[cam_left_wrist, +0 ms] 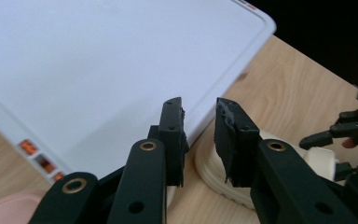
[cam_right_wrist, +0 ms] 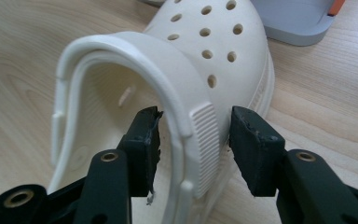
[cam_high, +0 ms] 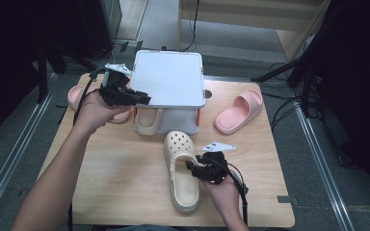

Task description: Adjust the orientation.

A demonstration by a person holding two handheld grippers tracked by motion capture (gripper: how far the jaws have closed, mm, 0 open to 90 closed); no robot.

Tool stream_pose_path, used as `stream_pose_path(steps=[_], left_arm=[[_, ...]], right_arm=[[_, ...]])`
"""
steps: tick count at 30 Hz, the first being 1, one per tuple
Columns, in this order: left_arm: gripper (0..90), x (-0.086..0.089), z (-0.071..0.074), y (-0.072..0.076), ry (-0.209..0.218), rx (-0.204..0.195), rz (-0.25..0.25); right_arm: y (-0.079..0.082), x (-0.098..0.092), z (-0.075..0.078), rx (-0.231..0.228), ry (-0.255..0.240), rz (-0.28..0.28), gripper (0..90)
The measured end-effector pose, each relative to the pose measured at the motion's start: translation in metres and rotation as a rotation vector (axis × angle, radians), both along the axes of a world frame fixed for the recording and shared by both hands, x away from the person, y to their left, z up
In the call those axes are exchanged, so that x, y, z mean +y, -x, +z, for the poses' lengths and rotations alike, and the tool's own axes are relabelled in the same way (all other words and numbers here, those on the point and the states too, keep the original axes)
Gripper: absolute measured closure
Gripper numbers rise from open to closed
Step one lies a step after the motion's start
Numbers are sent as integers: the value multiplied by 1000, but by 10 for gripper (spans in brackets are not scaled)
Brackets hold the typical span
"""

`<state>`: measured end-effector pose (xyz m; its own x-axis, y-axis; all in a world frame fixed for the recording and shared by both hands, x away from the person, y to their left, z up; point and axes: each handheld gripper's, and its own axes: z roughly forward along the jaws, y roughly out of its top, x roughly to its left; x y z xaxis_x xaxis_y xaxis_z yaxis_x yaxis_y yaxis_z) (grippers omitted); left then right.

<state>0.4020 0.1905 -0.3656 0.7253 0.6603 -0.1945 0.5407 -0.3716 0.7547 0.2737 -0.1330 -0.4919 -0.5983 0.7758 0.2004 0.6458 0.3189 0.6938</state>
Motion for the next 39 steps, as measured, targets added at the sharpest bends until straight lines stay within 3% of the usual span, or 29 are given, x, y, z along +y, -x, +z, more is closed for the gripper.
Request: stream_pose_path(steps=[5, 10, 15, 20, 22, 30, 37, 39], left_arm=[[736, 5, -5, -4, -27, -17, 27], [736, 8, -9, -6, -18, -15, 41], [740, 9, -15, -8, -37, -17, 55], [743, 10, -16, -7, -32, -23, 54], [743, 10, -17, -5, -30, -44, 56], [744, 7, -16, -3, -59, -57, 61], [748, 7, -16, -3, -56, -55, 64], [753, 7, -16, -3, -57, -55, 64]], right_arm=[[-7, 2, -4, 3, 17, -4, 520], [-11, 4, -5, -13, 39, 18, 505], [-12, 5, -5, -17, 54, 21, 526], [-11, 5, -3, -44, 75, 21, 574], [-11, 5, -2, -54, 84, 13, 634], [-12, 3, 1, -83, 118, -7, 740], [-22, -7, 8, -38, 58, -37, 766], [-23, -7, 11, -44, 64, -42, 766]])
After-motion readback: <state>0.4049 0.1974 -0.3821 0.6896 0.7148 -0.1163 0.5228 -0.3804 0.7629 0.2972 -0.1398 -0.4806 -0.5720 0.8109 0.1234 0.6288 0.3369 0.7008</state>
